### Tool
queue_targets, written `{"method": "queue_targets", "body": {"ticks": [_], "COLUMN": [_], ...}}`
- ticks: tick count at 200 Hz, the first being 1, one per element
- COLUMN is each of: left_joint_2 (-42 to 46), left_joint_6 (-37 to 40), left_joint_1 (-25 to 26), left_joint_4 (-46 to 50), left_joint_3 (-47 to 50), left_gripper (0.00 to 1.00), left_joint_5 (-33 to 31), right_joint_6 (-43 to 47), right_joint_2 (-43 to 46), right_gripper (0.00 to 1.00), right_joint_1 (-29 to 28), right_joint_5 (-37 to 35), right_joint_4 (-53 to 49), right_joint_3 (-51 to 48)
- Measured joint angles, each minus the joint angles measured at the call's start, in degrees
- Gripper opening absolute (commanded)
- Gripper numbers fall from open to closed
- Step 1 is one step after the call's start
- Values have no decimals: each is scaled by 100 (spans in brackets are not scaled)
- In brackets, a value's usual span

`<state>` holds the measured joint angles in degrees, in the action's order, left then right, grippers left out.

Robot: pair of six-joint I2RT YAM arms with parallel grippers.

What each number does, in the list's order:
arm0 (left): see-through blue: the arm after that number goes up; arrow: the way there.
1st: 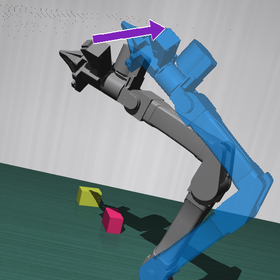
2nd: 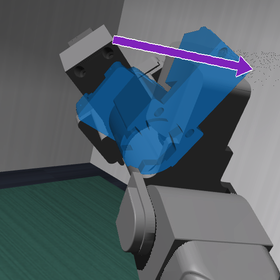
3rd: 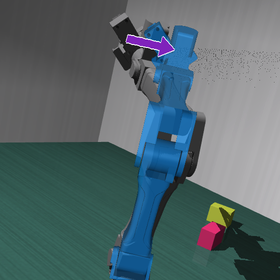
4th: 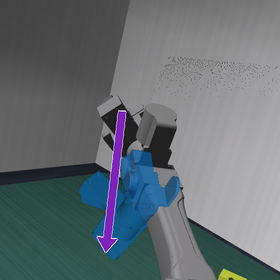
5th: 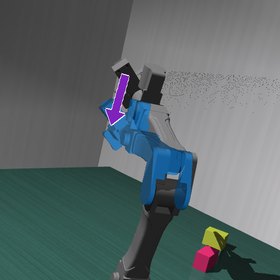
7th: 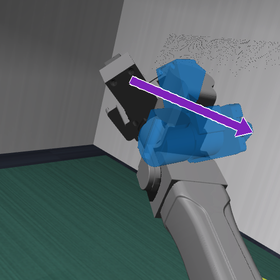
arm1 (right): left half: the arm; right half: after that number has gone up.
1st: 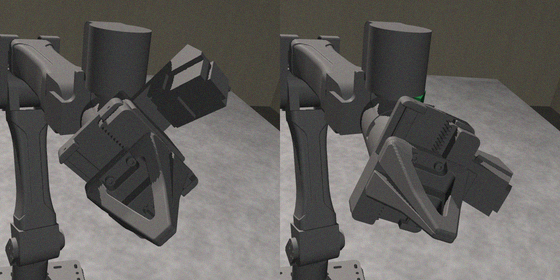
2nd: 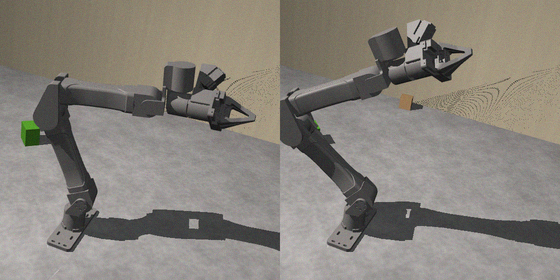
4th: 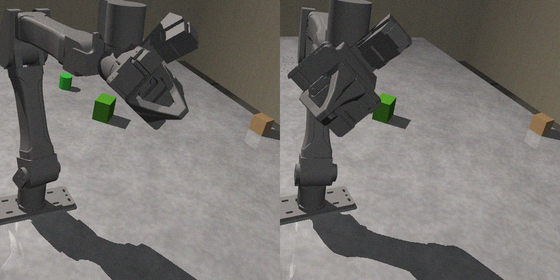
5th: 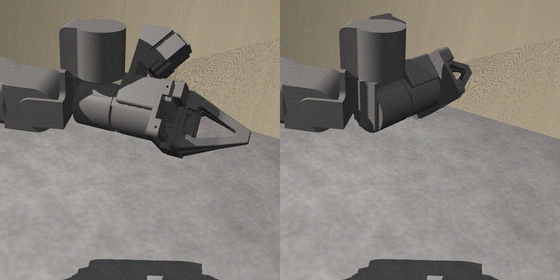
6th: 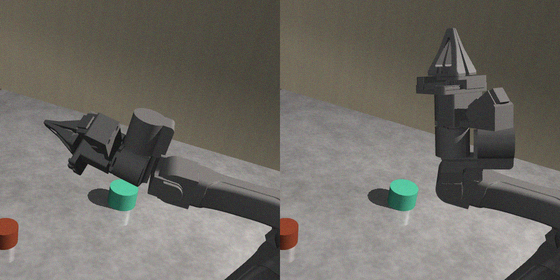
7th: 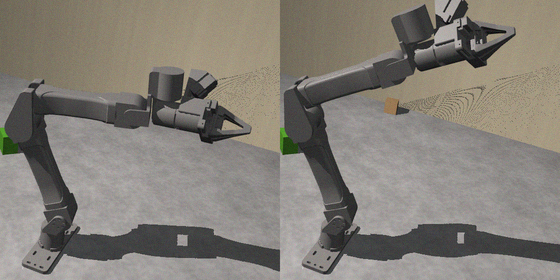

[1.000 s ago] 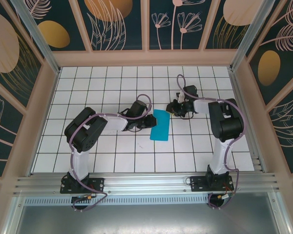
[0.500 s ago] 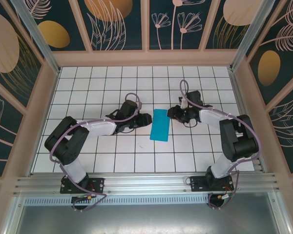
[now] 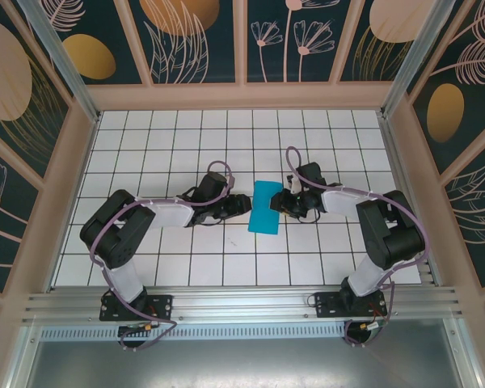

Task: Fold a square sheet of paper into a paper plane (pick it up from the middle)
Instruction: Fold the triangle a second time at the center of the table.

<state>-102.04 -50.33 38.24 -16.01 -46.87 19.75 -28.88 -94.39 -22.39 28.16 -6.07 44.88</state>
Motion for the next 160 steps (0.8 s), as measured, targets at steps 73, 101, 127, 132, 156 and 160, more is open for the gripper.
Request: {"method": "queue_targets", "body": {"ticks": [73,101,127,132,156,160], "left_joint_2": [-120,-188,-256,-271,-341,-345], "left_joint_6": [4,7,7,7,9,9], "left_joint_1": [0,0,0,0,0,-2], "left_joint_4": [-2,2,17,22,81,85], "left_joint_3": [-76,-140,-192,-201,-275,-284], "left_gripper": [54,54,54,54,54,53], "left_joint_5": [107,153,238,254,330,345], "right_joint_6": [2,2,2,2,0,0], "right_joint_2": [-42,-70,-70,-70,-70,-70], "right_gripper": [40,40,40,40,40,40], "right_joint_1": [0,0,2,4,22,26], "right_joint_5": [-127,-164,-166,-164,-144,-131], "right_joint_4": [2,0,15,28,94,114], "right_joint_3": [0,-4,-48,-57,-90,-101]}}
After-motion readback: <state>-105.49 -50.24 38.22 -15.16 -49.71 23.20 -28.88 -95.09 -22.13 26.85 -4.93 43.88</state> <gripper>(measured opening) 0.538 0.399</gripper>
